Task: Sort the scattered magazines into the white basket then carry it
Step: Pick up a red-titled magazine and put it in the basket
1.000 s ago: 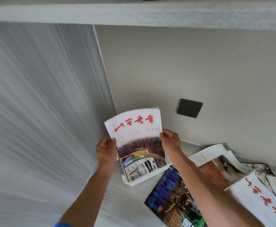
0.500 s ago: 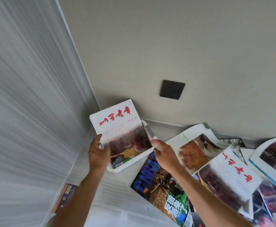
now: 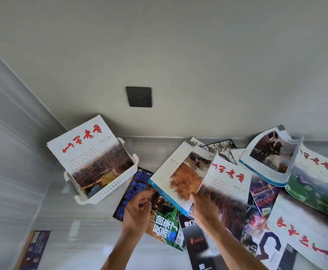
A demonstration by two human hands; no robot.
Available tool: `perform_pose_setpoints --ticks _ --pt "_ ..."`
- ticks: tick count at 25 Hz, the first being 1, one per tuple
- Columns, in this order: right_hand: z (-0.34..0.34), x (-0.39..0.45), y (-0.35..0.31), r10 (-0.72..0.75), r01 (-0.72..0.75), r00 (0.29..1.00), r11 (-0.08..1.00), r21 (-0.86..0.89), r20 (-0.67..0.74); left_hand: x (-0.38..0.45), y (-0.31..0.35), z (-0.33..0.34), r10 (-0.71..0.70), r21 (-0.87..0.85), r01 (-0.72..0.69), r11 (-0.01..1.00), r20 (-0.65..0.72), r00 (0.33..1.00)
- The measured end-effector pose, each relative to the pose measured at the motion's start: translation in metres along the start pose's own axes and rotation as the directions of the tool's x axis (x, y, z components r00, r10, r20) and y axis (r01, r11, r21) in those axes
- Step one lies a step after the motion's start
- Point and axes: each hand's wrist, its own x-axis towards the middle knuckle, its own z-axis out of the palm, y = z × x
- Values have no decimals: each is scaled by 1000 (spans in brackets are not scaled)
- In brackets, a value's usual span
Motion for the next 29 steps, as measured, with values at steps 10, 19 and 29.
perform_pose_setpoints --ticks 10,19,29 --pt "-31 -115 -3 -630 645 762 718 261 -151 -26 62 81 -169 330 66 942 296 940" --pt "-91 -78 41 -80 -196 970 310 930 231 -62 59 -7 62 -522 159 838 380 923" --pt "-51 -78 -29 -270 -86 912 609 788 309 -88 -17 -77 -154 -77 136 988 -336 929"
